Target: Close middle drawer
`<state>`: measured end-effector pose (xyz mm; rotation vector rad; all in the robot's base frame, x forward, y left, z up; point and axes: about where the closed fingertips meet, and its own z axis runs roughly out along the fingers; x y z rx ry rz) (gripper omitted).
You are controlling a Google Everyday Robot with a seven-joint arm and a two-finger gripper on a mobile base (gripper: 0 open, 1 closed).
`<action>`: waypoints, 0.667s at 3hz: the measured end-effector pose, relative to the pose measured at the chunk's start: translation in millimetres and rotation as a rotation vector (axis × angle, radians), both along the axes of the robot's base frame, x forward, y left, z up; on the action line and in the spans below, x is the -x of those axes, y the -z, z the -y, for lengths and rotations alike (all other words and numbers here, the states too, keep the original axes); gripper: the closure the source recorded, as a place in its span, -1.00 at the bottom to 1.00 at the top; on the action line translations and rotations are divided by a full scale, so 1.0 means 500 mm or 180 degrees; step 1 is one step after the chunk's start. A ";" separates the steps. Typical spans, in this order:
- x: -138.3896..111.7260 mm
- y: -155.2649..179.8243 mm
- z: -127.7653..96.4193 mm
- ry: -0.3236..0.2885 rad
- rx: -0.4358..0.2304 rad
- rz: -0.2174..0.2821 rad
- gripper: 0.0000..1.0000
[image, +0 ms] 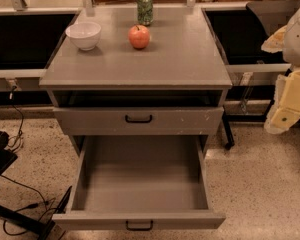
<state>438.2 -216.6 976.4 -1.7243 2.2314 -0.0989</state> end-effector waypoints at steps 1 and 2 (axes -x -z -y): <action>0.000 0.000 0.000 0.0000 0.0000 0.0000 -1.00; 0.012 0.043 -0.009 -0.0010 -0.0041 -0.0022 -1.00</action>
Offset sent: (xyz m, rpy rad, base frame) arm -0.0177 0.0114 -0.0698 0.0391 0.0414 0.0095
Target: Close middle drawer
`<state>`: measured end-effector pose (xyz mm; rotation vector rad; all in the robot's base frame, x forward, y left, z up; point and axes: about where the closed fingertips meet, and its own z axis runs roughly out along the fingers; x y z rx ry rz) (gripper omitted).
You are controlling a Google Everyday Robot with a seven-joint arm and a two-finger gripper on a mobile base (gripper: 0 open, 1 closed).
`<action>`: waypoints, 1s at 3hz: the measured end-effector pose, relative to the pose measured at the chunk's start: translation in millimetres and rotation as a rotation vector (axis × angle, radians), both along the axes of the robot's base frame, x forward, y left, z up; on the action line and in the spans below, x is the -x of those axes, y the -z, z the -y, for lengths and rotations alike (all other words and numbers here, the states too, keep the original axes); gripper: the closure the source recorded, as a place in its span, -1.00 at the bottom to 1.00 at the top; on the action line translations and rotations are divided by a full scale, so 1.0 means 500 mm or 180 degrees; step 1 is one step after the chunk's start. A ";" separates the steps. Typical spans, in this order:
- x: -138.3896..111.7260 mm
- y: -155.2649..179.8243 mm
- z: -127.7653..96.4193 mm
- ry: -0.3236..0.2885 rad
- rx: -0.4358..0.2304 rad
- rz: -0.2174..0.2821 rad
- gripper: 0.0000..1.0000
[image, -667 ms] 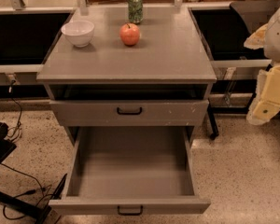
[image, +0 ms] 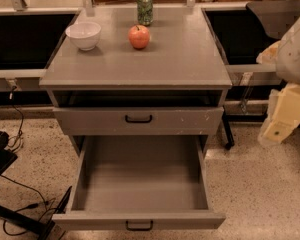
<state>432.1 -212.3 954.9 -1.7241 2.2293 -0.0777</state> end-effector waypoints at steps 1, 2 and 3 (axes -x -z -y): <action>0.052 0.071 -0.028 0.0007 -0.0230 0.0062 -1.00; 0.111 0.148 -0.047 0.0209 -0.0402 0.0181 -1.00; 0.170 0.245 -0.053 0.0382 -0.0524 0.0277 -1.00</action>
Offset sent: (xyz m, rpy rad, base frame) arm -0.1397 0.0252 -0.2702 0.1520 0.1359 -0.1869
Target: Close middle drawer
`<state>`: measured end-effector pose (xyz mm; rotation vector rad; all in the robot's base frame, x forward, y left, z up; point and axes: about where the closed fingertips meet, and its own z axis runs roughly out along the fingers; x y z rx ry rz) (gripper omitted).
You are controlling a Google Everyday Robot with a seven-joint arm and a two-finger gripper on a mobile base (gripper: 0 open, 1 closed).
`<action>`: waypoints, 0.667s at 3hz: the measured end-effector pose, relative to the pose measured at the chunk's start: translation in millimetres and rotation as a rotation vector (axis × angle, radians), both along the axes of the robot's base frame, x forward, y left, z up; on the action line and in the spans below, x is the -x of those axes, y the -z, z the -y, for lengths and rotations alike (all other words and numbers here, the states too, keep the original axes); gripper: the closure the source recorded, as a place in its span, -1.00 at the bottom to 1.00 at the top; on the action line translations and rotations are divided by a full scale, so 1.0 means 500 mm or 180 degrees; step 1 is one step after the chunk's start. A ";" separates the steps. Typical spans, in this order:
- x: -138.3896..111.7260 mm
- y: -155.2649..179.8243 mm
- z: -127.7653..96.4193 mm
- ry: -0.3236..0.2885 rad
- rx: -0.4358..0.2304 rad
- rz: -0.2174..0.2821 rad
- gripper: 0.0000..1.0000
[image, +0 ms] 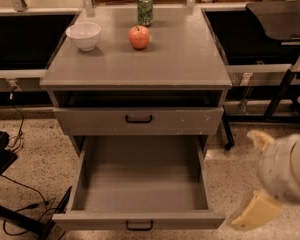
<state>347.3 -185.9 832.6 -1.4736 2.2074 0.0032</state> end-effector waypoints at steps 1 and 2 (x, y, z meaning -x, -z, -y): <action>0.052 0.157 0.018 0.0216 -0.0185 -0.0092 -1.00; 0.125 0.407 0.040 0.0451 -0.0398 -0.0490 -1.00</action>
Offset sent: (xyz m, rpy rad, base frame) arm -0.0959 -0.0332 -0.3140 0.1758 0.2841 -0.2111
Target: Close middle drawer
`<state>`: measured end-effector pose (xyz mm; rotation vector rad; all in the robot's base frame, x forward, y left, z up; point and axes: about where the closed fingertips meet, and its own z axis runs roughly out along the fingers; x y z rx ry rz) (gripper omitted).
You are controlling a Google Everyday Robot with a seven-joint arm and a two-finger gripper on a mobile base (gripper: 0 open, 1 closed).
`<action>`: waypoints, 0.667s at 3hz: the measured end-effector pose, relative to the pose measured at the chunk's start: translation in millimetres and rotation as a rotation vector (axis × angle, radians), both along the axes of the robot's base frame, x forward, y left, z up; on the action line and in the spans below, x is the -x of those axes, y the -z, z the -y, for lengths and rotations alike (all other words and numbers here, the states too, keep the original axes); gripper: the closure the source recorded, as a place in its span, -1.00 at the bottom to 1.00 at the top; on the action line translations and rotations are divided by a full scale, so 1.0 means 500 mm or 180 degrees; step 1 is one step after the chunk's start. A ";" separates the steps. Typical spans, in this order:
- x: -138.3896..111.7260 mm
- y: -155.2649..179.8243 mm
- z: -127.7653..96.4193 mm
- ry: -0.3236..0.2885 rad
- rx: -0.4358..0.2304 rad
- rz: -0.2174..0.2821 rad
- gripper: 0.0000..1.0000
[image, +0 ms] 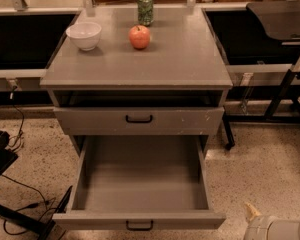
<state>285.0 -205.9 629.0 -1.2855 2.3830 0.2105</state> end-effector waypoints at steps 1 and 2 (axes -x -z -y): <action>0.000 -0.002 -0.001 -0.0009 0.0019 0.0012 -1.00; -0.005 0.064 -0.016 -0.0076 0.0093 -0.0056 -0.65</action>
Offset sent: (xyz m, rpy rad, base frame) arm 0.0104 0.0297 -0.1366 -0.0976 0.0881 0.0863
